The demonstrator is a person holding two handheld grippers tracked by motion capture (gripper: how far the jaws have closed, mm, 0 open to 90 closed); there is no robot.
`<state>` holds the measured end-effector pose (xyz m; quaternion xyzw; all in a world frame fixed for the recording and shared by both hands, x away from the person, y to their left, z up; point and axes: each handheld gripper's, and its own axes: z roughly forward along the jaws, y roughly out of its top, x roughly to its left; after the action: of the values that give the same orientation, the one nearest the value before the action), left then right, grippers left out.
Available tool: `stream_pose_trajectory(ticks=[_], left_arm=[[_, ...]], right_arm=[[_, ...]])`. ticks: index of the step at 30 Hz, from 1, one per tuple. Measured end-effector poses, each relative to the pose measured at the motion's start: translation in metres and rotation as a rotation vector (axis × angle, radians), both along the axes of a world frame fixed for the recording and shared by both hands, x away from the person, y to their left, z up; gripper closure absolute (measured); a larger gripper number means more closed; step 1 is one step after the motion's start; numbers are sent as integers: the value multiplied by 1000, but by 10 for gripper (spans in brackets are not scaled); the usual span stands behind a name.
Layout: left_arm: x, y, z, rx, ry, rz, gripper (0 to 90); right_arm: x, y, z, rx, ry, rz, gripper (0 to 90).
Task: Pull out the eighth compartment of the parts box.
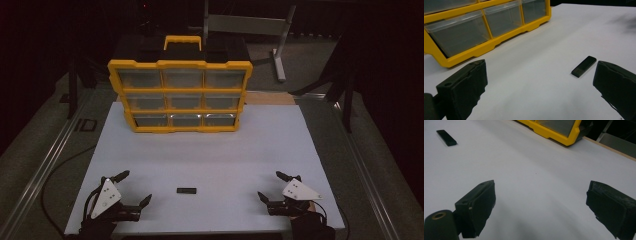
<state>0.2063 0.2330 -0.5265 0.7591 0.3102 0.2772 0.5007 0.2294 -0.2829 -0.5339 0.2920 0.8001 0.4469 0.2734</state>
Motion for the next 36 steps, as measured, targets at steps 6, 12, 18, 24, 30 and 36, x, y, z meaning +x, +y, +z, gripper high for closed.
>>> stream_pose_trajectory(ticks=[6,12,18,24,30,36], left_arm=[[0,0,0,10,1,3,0],[0,0,0,4,-3,4,0],[-1,-1,0,14,-10,-4,0],[-1,-2,-1,24,-15,-18,0],[-3,-2,1,16,-21,-18,0],[-3,-6,1,36,-19,-29,0]], right_arm=[[0,-2,1,17,-1,2,89],[0,0,0,16,5,18,89],[0,1,1,16,-2,26,89],[0,2,3,13,-12,22,88],[0,2,2,15,-8,23,89],[-1,2,3,24,-8,21,89]])
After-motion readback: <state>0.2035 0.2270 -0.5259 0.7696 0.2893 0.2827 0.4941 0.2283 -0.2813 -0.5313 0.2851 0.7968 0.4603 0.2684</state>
